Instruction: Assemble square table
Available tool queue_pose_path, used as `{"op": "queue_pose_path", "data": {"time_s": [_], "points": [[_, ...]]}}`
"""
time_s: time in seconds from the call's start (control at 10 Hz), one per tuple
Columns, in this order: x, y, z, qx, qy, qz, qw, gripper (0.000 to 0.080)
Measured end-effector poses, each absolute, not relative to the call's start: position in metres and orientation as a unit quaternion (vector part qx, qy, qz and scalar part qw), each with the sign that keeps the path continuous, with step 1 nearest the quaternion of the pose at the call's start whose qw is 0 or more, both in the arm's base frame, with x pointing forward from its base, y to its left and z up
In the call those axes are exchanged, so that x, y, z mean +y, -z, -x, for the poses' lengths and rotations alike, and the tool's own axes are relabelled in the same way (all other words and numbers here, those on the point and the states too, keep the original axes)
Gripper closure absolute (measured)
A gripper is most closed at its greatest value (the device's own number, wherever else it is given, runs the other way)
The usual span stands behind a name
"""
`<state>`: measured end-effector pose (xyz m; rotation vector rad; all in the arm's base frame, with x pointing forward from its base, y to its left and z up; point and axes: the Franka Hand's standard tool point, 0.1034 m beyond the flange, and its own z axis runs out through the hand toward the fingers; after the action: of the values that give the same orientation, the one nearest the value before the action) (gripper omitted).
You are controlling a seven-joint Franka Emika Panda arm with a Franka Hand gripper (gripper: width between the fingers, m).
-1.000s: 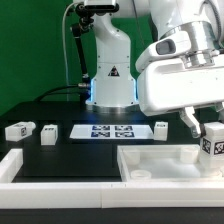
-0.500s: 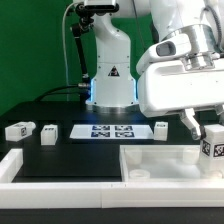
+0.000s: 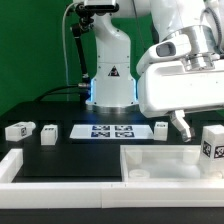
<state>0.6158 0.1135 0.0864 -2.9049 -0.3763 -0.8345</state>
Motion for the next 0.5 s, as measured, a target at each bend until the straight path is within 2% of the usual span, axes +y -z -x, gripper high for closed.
{"op": "queue_pose_path", "data": {"time_s": [0.1, 0.5], "points": [[0.1135, -0.0862, -0.6157, -0.123, 0.274, 0.953, 0.048, 0.0157], [0.1134, -0.0853, -0.6154, -0.123, 0.273, 0.953, 0.048, 0.015]]}}
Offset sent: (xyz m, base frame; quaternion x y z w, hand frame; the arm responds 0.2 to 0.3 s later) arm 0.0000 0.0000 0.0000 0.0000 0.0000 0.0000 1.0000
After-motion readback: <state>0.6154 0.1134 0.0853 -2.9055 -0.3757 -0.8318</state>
